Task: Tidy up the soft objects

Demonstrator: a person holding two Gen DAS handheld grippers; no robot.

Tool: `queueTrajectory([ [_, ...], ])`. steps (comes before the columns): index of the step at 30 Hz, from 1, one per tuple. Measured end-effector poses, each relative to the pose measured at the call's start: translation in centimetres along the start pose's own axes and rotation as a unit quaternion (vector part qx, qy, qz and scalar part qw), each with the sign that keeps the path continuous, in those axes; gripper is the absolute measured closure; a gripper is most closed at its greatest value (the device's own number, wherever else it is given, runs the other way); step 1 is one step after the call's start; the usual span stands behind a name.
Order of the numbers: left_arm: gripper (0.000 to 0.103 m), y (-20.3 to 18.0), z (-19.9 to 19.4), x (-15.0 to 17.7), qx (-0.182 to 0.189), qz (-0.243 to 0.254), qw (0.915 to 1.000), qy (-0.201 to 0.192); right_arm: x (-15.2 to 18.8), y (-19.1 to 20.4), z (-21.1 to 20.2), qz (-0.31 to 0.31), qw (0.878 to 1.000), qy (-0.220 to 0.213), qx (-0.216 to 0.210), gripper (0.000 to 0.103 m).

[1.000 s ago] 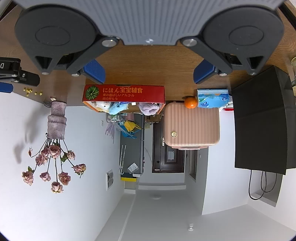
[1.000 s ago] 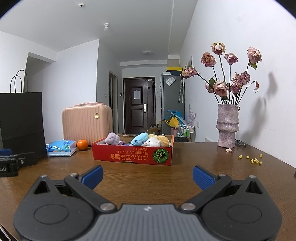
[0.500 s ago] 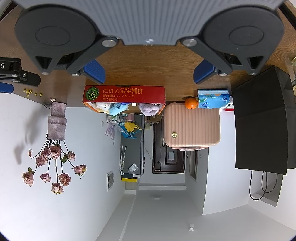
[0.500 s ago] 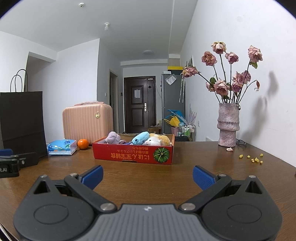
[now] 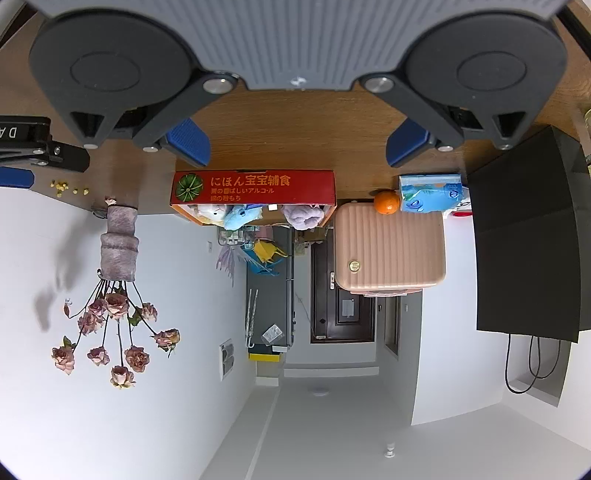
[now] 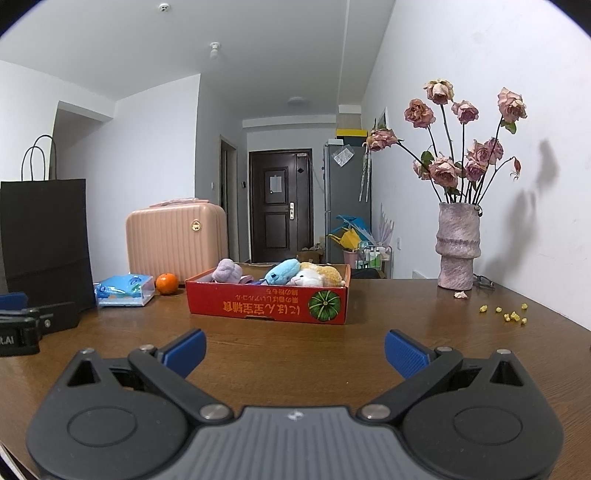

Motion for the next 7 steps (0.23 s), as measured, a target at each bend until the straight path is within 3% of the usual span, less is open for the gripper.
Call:
queueTrajectory([
  [7,0.0,0.33,0.31,0.13,0.001,-0.009,0.9999,0.007,0.29,0.34,0.12,0.0,1.0,0.003,-0.001,0.0],
])
Point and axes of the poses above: each gripper's, at about its wrist camera, not at the fingertips, and z roughly the way its jaws point, y to its left, x to its underside, the point moved 2 cm from there along z, roughly the way its jaws point
